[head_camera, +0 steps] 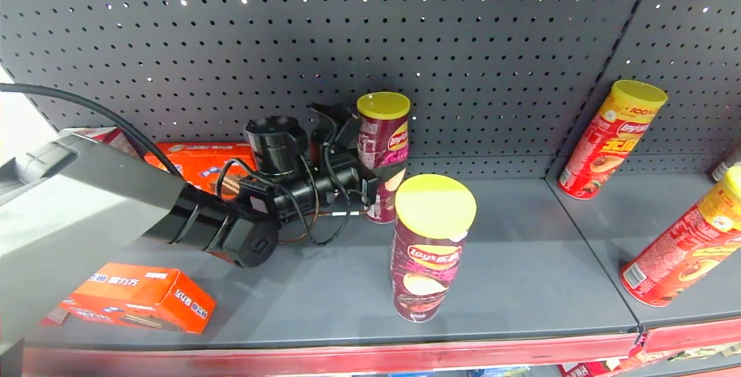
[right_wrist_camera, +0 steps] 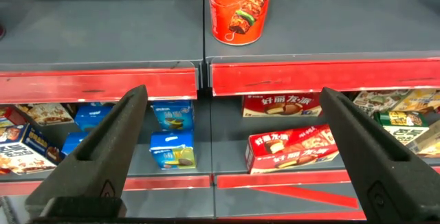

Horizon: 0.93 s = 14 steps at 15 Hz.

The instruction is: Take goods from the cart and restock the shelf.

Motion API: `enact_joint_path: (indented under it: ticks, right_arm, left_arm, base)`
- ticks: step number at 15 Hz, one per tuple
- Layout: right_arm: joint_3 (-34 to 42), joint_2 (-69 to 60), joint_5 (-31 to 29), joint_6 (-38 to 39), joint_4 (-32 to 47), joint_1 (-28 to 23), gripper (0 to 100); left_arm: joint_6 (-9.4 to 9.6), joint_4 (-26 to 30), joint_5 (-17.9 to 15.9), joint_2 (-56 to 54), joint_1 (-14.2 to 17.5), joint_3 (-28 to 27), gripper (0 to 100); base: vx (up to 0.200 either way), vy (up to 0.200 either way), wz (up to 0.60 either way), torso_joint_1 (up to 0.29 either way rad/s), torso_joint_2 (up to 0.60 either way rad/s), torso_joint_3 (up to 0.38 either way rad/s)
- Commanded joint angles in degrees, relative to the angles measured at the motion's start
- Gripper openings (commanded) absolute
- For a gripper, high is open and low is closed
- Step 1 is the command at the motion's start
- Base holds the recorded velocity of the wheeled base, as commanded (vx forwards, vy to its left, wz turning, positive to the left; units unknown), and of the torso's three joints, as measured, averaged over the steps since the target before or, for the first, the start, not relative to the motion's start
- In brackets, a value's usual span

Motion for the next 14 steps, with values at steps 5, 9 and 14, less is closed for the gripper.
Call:
enact_joint_path:
  ticks: [5, 9, 14]
  right_arm:
    - [0.00, 0.07, -0.02, -0.05, -0.01, 0.00, 100]
    - [0.00, 0.07, -0.02, -0.05, -0.01, 0.00, 100]
    - [0.00, 0.07, -0.02, -0.05, -0.01, 0.00, 100]
  left_arm:
    - [0.46, 3.03, 0.04, -7.52, 1.58, 5.65, 100]
    - [3.09, 3.30, 4.00, -13.49, 0.97, 13.48, 100]
    - [5.11, 3.38, 9.53, -13.93, 0.88, 13.83, 100]
  base:
    - [0.000, 0.000, 0.00, 0.000, 0.00, 0.000]
    - [0.000, 0.000, 0.00, 0.000, 0.00, 0.000]
    - [0.000, 0.000, 0.00, 0.000, 0.00, 0.000]
